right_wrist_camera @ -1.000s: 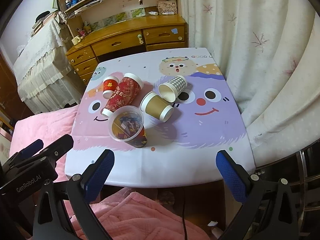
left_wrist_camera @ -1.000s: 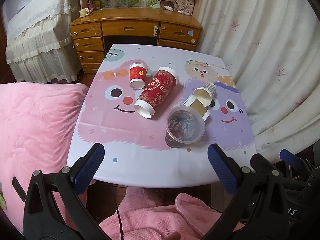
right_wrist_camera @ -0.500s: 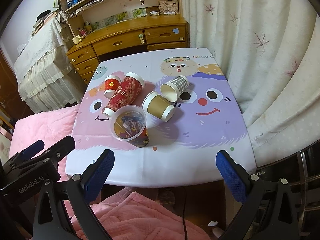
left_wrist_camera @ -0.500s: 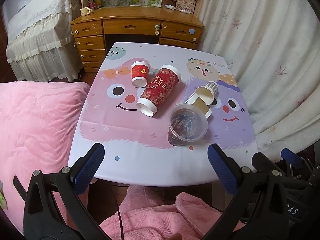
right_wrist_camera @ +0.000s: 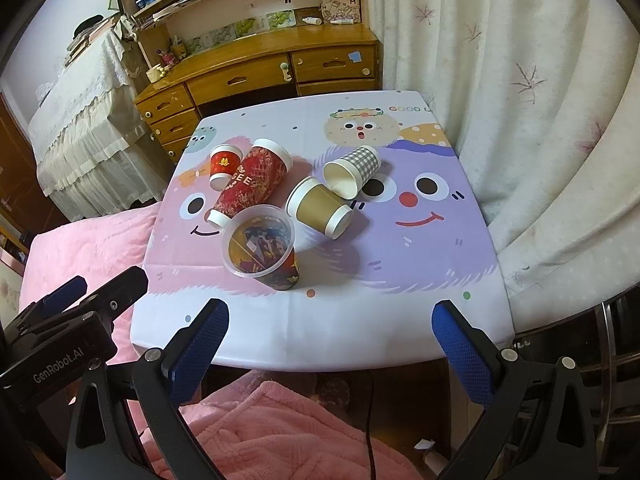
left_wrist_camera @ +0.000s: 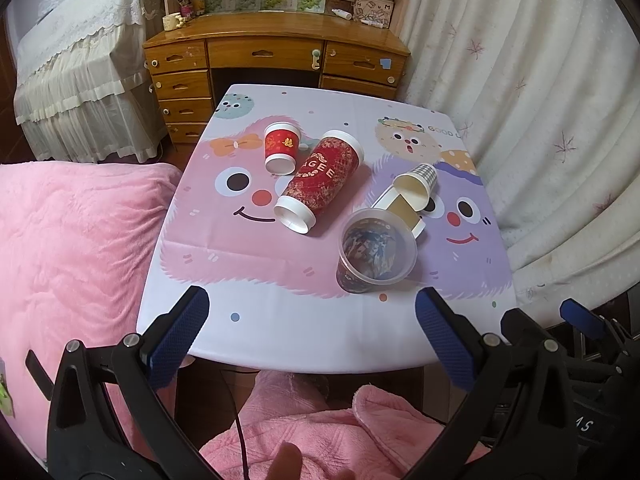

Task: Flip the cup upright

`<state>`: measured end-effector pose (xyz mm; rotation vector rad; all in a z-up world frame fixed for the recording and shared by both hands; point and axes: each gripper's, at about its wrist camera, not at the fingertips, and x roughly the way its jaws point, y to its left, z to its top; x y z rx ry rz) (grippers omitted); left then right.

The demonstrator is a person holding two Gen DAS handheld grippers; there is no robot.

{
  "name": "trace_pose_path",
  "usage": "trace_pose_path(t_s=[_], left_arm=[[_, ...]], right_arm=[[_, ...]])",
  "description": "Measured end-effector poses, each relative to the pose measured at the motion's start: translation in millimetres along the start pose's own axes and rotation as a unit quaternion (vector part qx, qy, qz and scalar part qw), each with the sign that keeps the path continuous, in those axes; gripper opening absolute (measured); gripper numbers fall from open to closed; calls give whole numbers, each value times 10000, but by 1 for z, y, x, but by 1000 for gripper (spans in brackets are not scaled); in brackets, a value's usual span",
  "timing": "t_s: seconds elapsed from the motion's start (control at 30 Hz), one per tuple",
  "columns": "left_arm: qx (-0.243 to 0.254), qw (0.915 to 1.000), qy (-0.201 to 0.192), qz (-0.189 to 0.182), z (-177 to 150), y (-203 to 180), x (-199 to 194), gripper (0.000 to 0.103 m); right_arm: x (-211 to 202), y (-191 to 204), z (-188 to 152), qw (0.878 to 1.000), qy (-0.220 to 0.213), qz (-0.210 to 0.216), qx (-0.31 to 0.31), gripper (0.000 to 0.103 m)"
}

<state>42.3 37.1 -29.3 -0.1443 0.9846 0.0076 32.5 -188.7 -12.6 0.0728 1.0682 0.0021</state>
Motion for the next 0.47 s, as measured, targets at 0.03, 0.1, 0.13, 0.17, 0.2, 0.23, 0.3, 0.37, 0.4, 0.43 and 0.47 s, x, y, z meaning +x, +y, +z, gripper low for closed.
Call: trace_pose_path(t_s=[0.03,0.1,0.13,0.17,0.2,0.23,0.3,0.37,0.4,0.43,0.47], left_arm=[[-3,10000,-1,1,0,0,0,102],[-2,10000,11,-3,0,0,0,102],[-3,10000,12,-2,0,-1,0,102],[6,10000,13,9,0,0,0,102],[20,10000,12,26,1,0,0,102],[36,10000,12,36,2,-1,-1,102],[63,10000,17,49,3,-1,-1,102],[59,10000,27,44,3,-2,-1,102],[68,10000,45,41,3,-2,0,102],[83,9999,58,48,4,-3,1,102],[90,9999,62,44,5,-4,1,102]], right_arm=[[1,-1,0,10000,-2,2,4,103],[1,-1,0,10000,1,7,5,103],[2,-3,0,10000,4,7,14,103],[2,-4,1,10000,3,7,28,103],[2,-4,1,10000,2,8,30,103],[2,-5,1,10000,2,8,35,103],[2,-6,1,10000,2,9,36,103],[2,-7,2,10000,3,13,46,103],[3,-7,2,10000,5,12,48,103],[2,-7,2,10000,5,13,43,103],[2,-9,2,10000,7,23,52,103]])
